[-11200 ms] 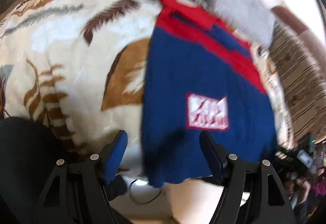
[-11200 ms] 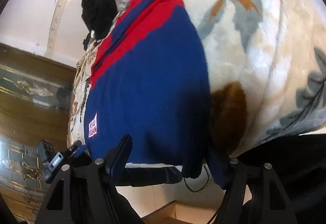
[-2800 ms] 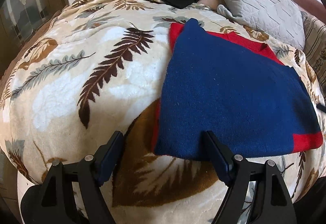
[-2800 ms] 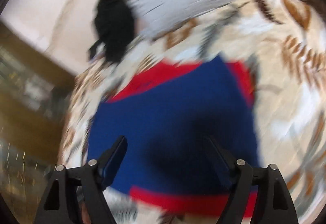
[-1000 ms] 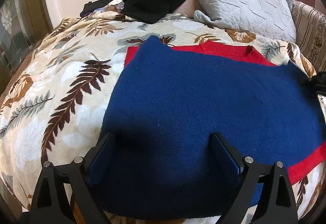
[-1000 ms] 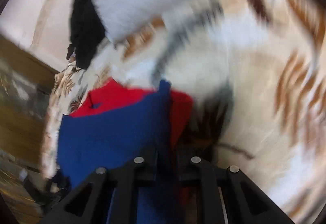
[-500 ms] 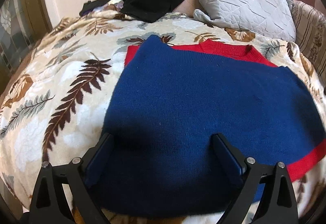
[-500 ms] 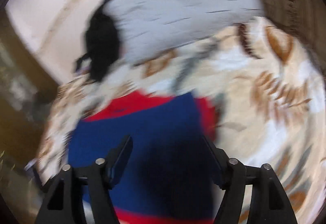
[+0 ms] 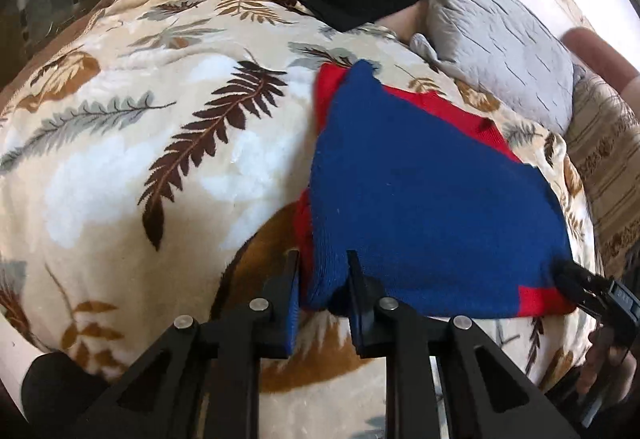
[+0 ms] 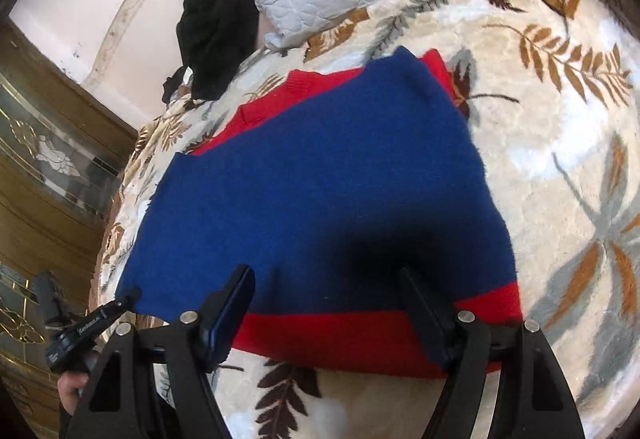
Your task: Fold small clothes
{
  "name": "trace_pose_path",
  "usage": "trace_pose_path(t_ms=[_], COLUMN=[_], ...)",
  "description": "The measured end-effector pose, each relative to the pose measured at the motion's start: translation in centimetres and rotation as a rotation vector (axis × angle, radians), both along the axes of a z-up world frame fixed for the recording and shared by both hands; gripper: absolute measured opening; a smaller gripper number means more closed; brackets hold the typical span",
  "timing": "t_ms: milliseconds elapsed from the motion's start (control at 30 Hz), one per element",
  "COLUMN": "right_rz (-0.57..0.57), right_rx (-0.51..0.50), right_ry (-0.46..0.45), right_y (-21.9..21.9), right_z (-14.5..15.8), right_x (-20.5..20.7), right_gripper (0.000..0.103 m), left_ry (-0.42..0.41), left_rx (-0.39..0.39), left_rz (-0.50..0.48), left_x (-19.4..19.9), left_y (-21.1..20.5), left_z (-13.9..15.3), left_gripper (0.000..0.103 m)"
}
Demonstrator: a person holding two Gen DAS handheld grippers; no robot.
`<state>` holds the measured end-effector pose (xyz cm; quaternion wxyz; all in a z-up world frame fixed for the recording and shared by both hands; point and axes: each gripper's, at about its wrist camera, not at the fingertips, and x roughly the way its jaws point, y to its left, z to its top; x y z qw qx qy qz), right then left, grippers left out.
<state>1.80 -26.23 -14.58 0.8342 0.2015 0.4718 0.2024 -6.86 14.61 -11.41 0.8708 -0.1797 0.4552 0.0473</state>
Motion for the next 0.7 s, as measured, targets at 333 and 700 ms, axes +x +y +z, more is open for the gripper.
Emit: trace_pose_path(t_ms=[333, 700], right_rz=[0.008, -0.018], right_rx=[0.021, 0.088], right_ry=[-0.039, -0.002], right_y=[-0.6, -1.4], right_z=[2.4, 1.1], right_x=[1.6, 0.6], right_gripper=[0.078, 0.078], left_ry=[-0.056, 0.022], left_rx=[-0.06, 0.0], left_rz=[0.022, 0.101], left_x=[13.3, 16.5], left_y=[4.2, 5.5], left_z=[1.3, 0.6], left_gripper=[0.092, 0.034])
